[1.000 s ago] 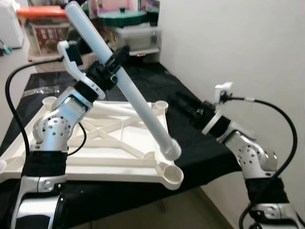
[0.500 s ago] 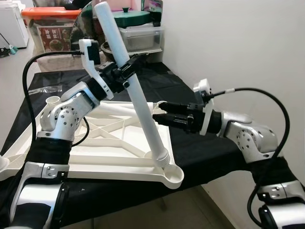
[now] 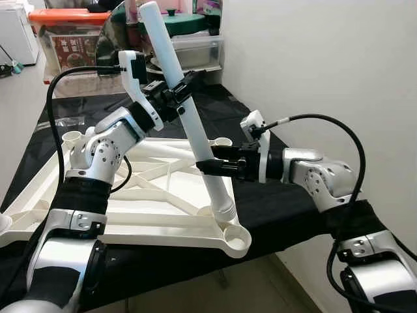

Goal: Building children table

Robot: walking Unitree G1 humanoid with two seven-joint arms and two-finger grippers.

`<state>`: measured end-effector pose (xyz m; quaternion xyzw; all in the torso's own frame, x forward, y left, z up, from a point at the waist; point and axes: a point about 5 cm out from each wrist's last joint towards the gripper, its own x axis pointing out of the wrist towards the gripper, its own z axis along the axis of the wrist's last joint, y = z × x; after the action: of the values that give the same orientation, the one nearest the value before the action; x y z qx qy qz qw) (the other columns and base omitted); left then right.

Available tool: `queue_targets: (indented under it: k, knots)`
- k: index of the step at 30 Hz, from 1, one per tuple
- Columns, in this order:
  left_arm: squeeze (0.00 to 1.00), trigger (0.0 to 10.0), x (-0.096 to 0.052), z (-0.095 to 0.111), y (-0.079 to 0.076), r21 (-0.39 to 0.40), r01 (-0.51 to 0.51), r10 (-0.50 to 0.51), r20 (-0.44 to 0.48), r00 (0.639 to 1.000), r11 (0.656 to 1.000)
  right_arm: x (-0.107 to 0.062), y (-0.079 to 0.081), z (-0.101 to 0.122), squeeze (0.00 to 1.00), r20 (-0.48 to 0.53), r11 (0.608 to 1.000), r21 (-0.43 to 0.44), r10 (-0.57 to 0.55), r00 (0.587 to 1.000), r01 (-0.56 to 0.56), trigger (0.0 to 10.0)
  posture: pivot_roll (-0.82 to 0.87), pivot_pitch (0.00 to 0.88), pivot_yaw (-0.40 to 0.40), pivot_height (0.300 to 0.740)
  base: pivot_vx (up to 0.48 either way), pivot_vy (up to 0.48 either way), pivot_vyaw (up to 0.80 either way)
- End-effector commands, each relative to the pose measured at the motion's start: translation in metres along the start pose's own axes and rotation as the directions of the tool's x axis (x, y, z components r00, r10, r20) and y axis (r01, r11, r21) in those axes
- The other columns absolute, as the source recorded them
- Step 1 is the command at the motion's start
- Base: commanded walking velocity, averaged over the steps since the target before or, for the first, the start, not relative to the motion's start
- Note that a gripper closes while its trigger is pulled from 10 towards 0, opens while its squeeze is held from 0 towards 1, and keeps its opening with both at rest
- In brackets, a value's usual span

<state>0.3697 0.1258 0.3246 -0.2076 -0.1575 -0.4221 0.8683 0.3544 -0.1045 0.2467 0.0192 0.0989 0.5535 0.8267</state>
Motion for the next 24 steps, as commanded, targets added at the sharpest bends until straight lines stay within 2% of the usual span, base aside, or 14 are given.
queue_targets:
  k: [1,10,24]
  knots:
    - [0.0,10.0,0.008,0.007,-0.005,0.024,0.027,-0.027,0.03,0.999,0.999,0.011,0.003,0.0,0.0,-0.033,1.0,-0.007,0.009,0.999,-0.009,10.0,0.1,0.0,-0.048,0.74,0.0,0.0,0.0]
    - [0.0,10.0,0.016,0.006,-0.005,0.026,0.026,-0.027,0.045,0.999,0.999,0.029,-0.002,-0.003,0.0,-0.105,0.998,-0.006,-0.058,0.993,0.057,10.0,0.1,0.0,-0.047,0.74,0.0,0.0,0.0]
    - [0.0,10.0,0.022,0.006,-0.006,0.023,0.033,-0.034,0.056,0.998,0.999,0.044,-0.001,-0.002,0.0,-0.153,0.998,-0.033,-0.057,0.987,0.053,10.0,0.1,0.0,-0.045,0.74,0.0,0.0,0.0]
